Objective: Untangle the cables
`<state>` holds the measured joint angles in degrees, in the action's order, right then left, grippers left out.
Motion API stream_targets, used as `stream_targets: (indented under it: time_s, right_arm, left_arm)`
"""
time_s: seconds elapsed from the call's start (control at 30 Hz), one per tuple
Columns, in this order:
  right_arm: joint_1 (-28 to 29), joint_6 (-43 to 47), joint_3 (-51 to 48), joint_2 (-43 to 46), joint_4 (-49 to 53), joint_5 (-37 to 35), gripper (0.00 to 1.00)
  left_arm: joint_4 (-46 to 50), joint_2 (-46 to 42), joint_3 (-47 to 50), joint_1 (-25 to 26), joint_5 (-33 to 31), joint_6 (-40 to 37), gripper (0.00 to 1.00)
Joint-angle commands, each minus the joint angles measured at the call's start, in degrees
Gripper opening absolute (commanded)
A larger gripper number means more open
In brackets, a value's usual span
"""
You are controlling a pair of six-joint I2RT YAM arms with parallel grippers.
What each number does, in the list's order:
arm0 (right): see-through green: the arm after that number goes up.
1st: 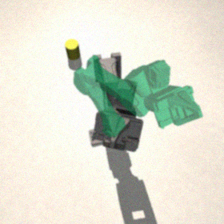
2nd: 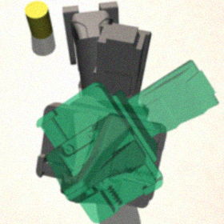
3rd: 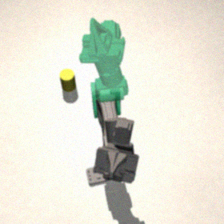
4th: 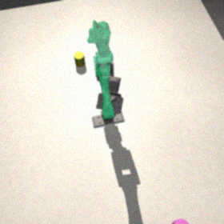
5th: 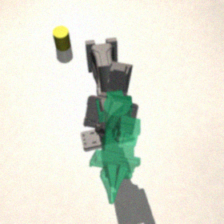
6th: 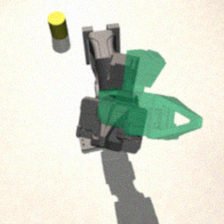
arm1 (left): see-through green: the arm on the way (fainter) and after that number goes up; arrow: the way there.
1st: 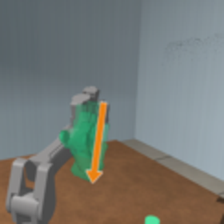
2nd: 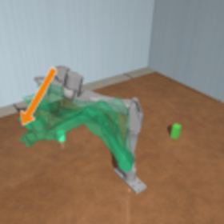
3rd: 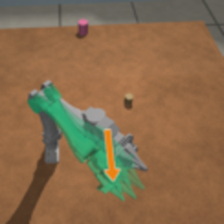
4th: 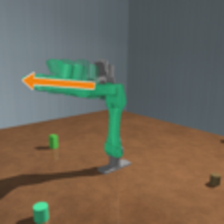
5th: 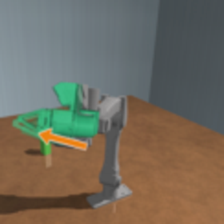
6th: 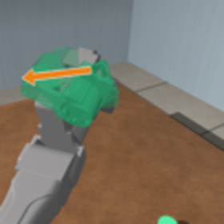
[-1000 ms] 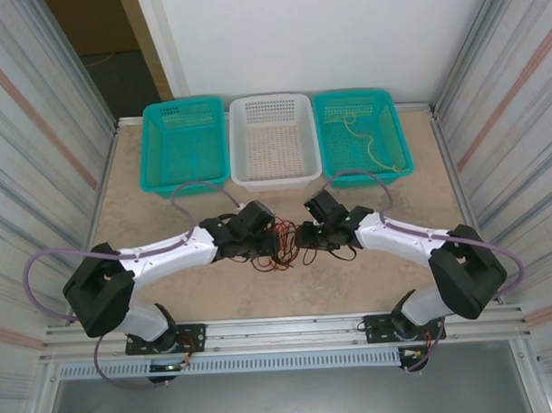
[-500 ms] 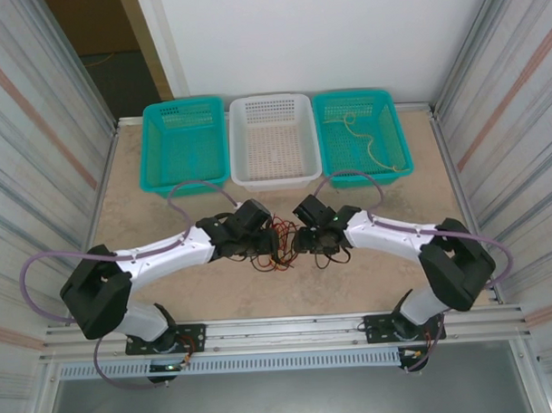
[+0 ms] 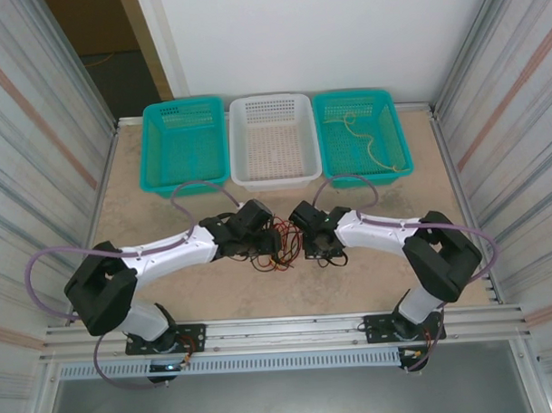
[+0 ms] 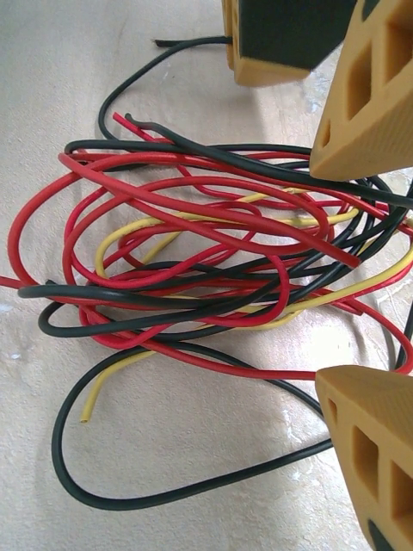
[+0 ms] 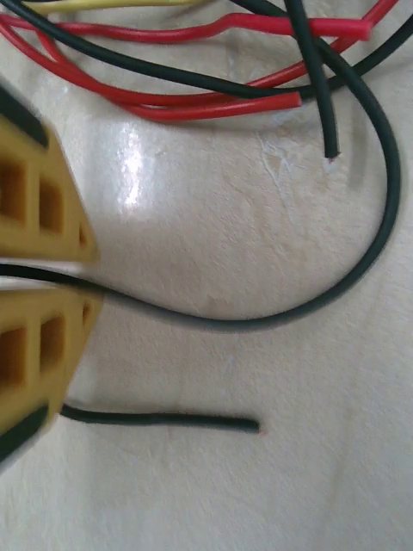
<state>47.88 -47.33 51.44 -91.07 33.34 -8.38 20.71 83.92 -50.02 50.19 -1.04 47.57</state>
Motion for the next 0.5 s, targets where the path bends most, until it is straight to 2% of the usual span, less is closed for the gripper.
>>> stream_targets:
  time_s: [0.0,0.3,0.47]
  right_arm:
    - [-0.5,1.2,2.8,5.3,3.9,-5.2,0.00]
    - [0.0,15.4,10.8,26.4,7.2,-15.1,0.00]
    - [0.1,24.0,16.4,34.1,5.2,-16.8,0.00]
  left_arm:
    - [0.4,1.4,-0.9,-0.4,0.4,-0.7,0.54]
    - [-0.9,2.1,1.1,0.1,0.9,1.2,0.43]
    - [-1.5,1.1,2.9,1.0,0.8,2.4,0.42]
